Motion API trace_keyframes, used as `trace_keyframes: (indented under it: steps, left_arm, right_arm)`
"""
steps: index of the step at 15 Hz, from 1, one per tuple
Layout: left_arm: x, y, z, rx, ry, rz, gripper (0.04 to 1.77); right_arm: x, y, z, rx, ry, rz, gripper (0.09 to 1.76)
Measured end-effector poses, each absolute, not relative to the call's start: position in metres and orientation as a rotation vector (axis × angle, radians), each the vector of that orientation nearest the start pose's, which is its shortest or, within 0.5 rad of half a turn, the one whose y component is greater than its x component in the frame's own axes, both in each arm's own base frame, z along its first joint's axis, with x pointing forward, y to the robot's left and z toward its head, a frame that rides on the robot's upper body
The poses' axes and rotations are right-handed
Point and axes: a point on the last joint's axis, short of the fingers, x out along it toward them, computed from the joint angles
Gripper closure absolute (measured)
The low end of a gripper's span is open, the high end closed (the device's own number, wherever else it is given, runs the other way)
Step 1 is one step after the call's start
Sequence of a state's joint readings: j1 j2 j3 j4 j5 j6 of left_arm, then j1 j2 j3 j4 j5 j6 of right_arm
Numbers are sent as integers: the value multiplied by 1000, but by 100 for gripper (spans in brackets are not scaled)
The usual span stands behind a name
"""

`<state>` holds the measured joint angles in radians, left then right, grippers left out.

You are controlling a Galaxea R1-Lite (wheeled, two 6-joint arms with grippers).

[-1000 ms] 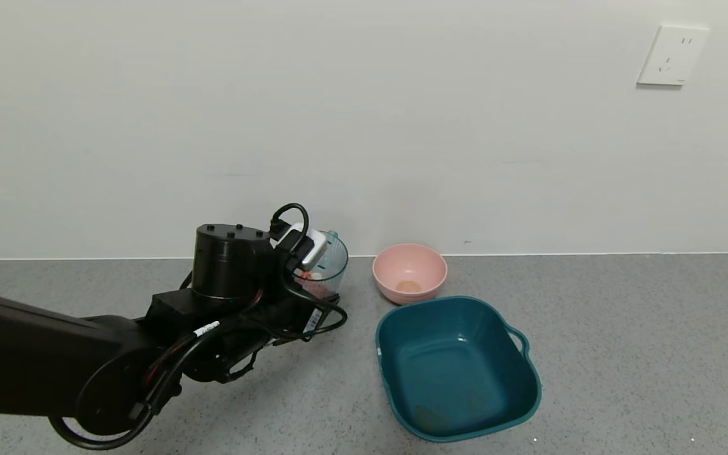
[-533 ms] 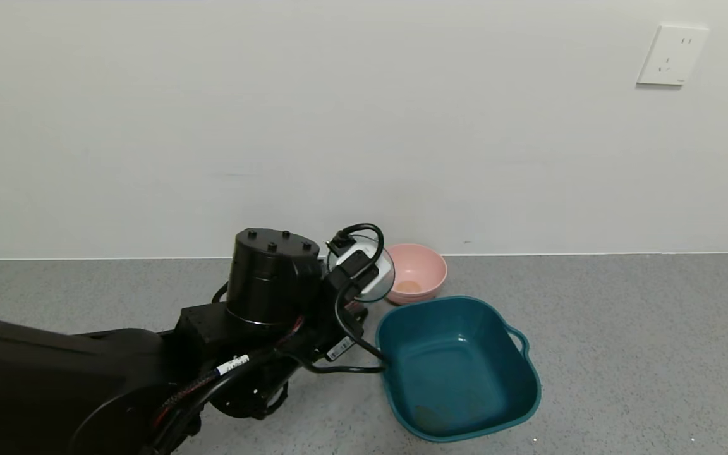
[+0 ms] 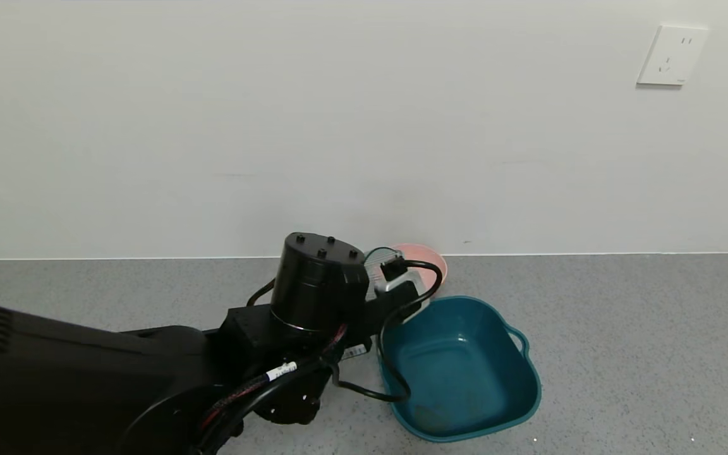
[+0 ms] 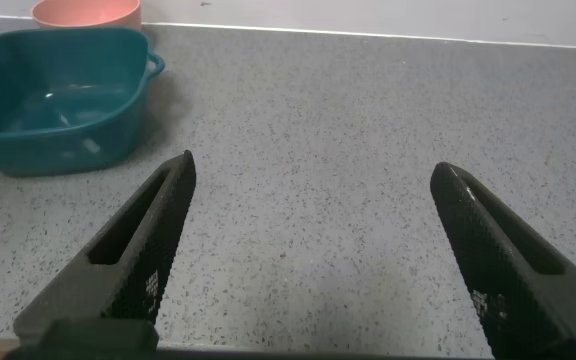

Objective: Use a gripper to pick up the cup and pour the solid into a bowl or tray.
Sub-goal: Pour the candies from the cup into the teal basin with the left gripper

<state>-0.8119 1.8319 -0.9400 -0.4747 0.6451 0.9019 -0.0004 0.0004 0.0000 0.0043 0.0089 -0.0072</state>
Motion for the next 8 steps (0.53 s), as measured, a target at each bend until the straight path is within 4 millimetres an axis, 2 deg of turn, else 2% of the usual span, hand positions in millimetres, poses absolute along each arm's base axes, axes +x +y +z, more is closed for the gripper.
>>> trace_keyframes:
  steps: [8]
  left_arm:
    - [243,-250,151,1619,219,-271,55]
  right_arm:
    - [-23,0,75,-7,5,9,14]
